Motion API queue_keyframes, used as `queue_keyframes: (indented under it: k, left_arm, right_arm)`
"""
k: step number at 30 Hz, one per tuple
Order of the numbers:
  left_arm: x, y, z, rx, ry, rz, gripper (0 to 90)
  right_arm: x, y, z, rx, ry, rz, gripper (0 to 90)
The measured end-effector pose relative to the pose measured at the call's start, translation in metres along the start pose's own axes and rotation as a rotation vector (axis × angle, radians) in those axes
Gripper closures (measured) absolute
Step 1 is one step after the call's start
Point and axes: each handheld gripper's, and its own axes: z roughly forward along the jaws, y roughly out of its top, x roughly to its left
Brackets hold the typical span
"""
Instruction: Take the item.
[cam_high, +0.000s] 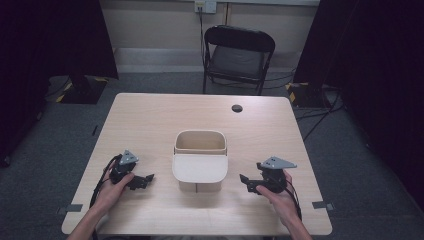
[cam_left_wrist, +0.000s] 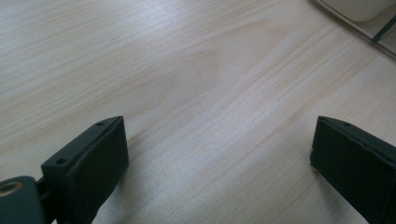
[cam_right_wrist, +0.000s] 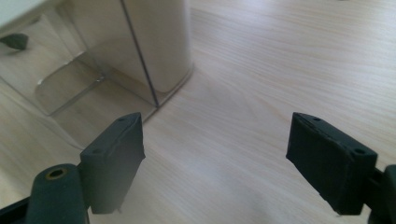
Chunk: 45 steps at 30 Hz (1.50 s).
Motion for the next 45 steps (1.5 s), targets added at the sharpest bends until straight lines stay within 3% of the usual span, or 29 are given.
queue_keyframes:
  k: [17,28,38,45]
  left_arm:
    - [0.000,0.000,0.000,0.001,0.000,0.001,3.7]
    - [0.000,0.000,0.000,0.001,0.000,0.001,3.6]
    - [0.000,0.000,0.000,0.001,0.000,0.001,3.7]
    - [0.000,0.000,0.000,0.001,0.000,0.001,3.7]
  right_arm:
    - [0.035,0.012,-0.001,-0.037,0.136,-0.064,20.2]
    - [0.050,0.015,0.007,-0.029,0.195,-0.081,25.0]
    - [0.055,0.016,0.009,-0.044,0.217,-0.084,25.2]
    - [0.057,0.018,0.012,-0.043,0.234,-0.088,32.2]
